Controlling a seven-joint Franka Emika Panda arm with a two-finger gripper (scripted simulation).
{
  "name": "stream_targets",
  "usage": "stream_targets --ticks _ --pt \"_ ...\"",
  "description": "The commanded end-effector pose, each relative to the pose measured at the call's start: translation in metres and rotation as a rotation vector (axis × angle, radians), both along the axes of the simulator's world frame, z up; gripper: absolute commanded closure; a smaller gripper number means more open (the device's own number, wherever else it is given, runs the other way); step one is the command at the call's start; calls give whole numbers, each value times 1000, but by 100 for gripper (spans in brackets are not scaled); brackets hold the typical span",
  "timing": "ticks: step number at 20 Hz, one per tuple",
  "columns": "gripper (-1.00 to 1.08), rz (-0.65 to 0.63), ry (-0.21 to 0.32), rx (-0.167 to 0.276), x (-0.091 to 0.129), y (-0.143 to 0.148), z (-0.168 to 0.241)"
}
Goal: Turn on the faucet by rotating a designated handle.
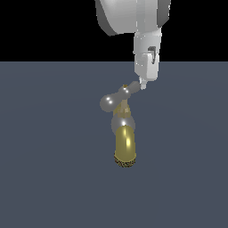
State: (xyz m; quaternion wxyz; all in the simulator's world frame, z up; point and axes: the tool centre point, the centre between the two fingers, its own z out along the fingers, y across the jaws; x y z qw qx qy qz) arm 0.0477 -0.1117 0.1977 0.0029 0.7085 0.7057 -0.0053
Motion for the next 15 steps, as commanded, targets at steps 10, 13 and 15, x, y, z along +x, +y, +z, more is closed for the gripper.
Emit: stream_targets --ticks 10,13,15 --pt "108 29 -2 9 10 85 0" --pt "108 36 -3 11 12 110 0" --pt "108 38 -3 11 13 118 0"
